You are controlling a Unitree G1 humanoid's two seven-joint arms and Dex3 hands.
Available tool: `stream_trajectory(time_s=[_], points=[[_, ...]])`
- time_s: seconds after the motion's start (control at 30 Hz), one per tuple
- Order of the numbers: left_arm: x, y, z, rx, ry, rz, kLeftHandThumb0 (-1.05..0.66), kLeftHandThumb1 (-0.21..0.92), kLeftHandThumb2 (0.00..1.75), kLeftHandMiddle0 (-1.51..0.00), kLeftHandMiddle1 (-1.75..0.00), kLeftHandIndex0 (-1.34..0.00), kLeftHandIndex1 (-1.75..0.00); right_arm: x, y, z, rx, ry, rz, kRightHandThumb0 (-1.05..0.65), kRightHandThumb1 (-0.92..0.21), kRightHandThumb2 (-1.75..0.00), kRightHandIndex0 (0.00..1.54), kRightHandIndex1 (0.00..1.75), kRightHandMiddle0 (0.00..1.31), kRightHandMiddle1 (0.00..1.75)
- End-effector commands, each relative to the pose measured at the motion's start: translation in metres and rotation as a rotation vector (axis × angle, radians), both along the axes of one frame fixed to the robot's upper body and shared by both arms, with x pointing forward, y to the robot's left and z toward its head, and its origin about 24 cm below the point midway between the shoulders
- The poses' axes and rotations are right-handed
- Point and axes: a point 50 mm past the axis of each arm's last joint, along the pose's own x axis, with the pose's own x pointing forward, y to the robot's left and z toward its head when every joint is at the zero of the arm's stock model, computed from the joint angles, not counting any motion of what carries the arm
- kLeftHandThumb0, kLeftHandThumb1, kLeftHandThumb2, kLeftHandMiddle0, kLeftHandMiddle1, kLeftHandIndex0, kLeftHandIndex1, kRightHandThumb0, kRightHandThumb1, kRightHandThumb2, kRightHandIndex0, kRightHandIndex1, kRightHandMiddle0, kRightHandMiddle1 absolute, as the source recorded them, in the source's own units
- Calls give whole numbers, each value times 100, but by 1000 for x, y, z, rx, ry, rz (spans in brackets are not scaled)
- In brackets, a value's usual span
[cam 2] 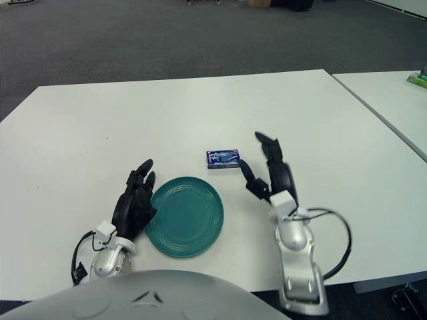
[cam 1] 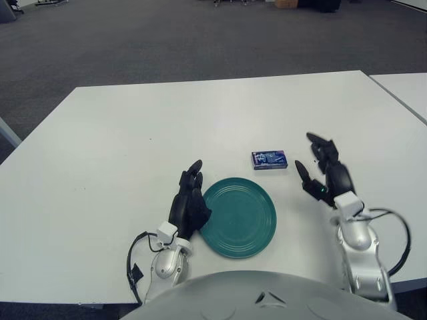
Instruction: Put the gum into the plate.
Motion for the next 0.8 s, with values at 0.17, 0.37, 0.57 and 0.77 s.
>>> stream_trajectory(time_s=[0.17,0.37,0.57,0.77], points=[[7,-11,-3,-36,0,22,-105,92,103,-20,-1,0,-61,31,23,50,-764,25,132,-84,-92,-46,26,1,0,58],[7,-13,-3,-37,4,29,-105,92,103,-23,-2,0,-64,44,35,51,-912,67,208,-83,-92,-47,25,0,0,54],[6,-14,-2,-21,0,21,-105,92,102,-25,-2,0,-69,54,43,39,-984,118,277,-82,-92,-49,24,0,0,49],[5,-14,0,-35,-5,19,-105,92,101,-24,-1,0,-68,65,46,24,-984,159,382,-84,-92,-51,23,0,0,45]])
